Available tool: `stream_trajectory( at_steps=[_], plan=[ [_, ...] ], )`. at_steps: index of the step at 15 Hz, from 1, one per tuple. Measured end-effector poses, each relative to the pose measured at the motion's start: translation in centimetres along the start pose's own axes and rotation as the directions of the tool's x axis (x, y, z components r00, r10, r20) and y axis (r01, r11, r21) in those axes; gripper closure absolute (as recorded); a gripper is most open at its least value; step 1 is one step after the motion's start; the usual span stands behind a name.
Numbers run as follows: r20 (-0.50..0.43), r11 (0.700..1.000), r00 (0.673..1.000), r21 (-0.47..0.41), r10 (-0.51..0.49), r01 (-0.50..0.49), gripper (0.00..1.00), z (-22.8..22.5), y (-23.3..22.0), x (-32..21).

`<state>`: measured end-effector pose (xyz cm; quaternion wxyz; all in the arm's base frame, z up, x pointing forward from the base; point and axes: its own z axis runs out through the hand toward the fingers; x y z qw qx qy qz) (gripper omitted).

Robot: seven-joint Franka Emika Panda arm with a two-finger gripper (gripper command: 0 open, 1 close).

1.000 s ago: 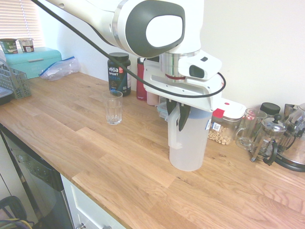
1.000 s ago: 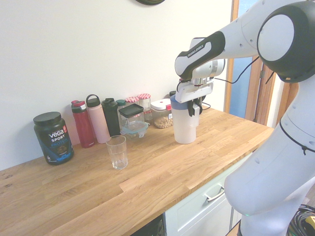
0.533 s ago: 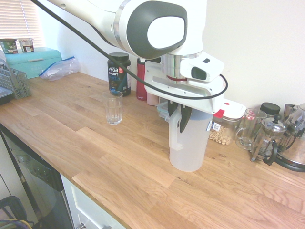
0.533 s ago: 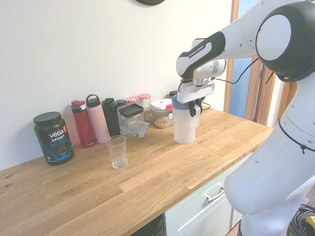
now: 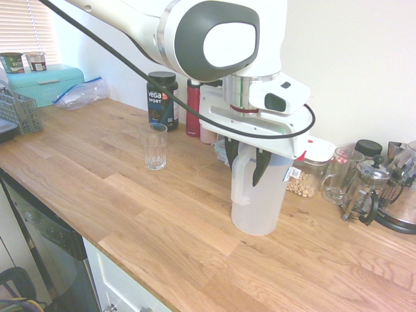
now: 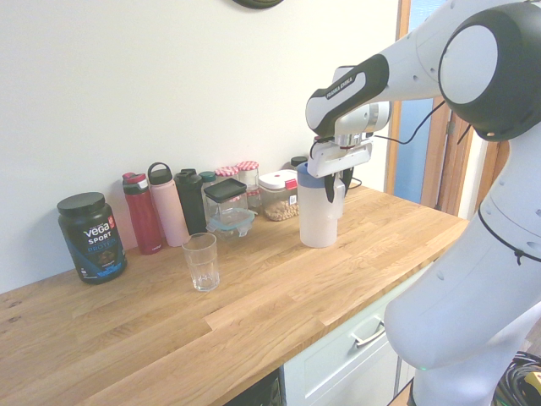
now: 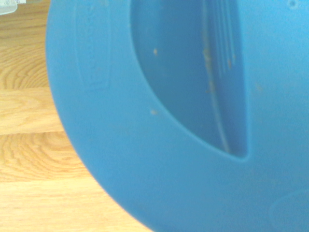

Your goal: Pour me some water

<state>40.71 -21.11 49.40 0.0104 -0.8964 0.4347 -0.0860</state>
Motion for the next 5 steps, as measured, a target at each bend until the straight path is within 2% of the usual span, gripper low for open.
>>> stream_trajectory(
  at_steps=[5],
  plan=[
    [0.035,0.998,0.999,-0.054,-0.009,0.011,0.0,-5.8,0.7,-4.8]
  ],
)
